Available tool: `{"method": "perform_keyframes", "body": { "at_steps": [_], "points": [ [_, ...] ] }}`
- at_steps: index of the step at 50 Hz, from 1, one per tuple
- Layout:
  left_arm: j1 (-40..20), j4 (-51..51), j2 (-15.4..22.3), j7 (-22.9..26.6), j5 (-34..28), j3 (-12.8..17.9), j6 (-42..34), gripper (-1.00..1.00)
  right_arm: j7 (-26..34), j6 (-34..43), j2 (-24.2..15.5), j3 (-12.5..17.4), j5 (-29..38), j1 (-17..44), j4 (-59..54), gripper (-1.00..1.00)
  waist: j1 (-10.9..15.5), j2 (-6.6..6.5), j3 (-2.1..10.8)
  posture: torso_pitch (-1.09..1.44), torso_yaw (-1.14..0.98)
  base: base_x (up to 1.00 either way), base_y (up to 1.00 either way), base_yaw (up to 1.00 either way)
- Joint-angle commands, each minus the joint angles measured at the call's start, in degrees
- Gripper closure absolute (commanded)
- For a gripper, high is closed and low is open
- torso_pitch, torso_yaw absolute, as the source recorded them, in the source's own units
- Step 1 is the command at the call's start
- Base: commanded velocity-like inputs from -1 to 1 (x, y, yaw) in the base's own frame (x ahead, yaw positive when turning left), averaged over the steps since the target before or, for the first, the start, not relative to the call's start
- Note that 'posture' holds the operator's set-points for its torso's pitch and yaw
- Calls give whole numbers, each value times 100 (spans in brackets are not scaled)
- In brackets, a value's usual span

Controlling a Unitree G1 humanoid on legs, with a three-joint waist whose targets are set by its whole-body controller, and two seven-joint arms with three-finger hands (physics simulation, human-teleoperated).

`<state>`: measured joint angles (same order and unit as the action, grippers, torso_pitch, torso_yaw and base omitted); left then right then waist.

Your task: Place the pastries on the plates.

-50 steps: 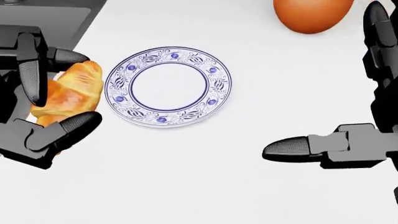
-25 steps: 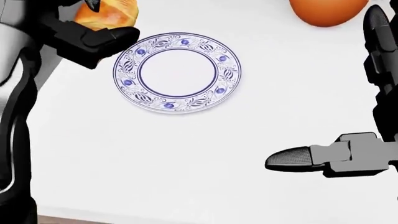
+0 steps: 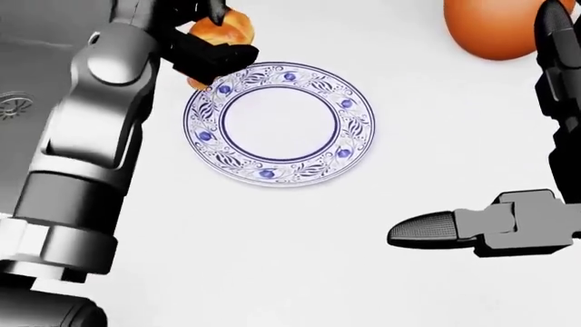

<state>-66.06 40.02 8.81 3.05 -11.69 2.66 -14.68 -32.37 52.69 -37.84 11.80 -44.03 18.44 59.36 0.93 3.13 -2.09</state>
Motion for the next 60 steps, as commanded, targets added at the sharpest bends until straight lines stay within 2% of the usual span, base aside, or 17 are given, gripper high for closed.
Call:
{"method": "perform_keyframes", "body": {
  "at_steps": [1, 15, 30, 32, 33, 34, 35, 37, 38, 41, 42, 54, 60],
  "points": [
    [-337, -75, -23, -115, 2, -8, 483, 100, -51, -159, -88, 139, 27, 88, 64, -100, -2, 7, 178, 0, 0, 0, 0, 0],
    [-645, 1518, -415, -327, -54, -108, 1432, 100, -46, -181, -95, 137, 81, 65, 64, -100, 3, 61, 158, 0, 0, 0, 0, 0],
    [-428, 1465, -620, -189, -287, -210, 1334, 100, -83, -278, -195, 184, -7, -2, 64, -100, 16, 106, 139, 0, 0, 0, 0, 0],
    [-411, 1450, -623, -125, -296, -209, 1310, 93, -96, -298, -227, 199, -18, -28, 64, -100, 14, 110, 140, 0, 0, 0, 0, 0],
    [-408, 1498, -621, -153, -330, -220, 1344, 67, -110, -304, -242, 205, -39, -33, 64, -100, 14, 112, 140, 0, 0, 0, 0, 0],
    [-406, 1520, -632, -145, -324, -211, 1354, 70, -135, -314, -256, 201, -67, -24, 64, -100, 16, 114, 140, 0, 0, 0, 0, 0],
    [-406, 1533, -641, -149, -344, -220, 1360, 47, -155, -329, -278, 178, -70, -30, 64, -100, 17, 115, 141, 0, 0, 0, 0, 0],
    [-412, 1541, -646, -152, -358, -216, 1368, 20, -180, -363, -309, 184, -96, -61, 64, -100, 18, 118, 144, 0, 0, 0, 0, 0],
    [-415, 1554, -646, -147, -352, -207, 1379, -33, -188, -383, -314, 195, -115, -75, 64, -100, 19, 119, 146, 0, 0, 0, 0, 0],
    [-448, 1603, -633, -184, -360, -194, 1392, -78, -194, -430, -333, 179, -113, -112, 64, -100, 20, 125, 149, 0, 0, 0, 0, 0],
    [-450, 1614, -635, -195, -366, -196, 1399, -100, -189, -440, -327, 182, -108, -123, 64, -100, 18, 126, 149, 0, 0, 0, 0, 0],
    [-539, 1418, -519, -230, -377, -157, 1267, -100, -284, -479, -468, 225, -278, -116, 64, -100, 7, 123, 167, 0, 0, 0, 0, 0],
    [-541, 466, -316, -130, -311, -95, 631, -100, -261, -344, -405, 218, -266, 11, 64, -100, -7, 104, 163, 0, 0, 0, 0, 0]
  ]
}}
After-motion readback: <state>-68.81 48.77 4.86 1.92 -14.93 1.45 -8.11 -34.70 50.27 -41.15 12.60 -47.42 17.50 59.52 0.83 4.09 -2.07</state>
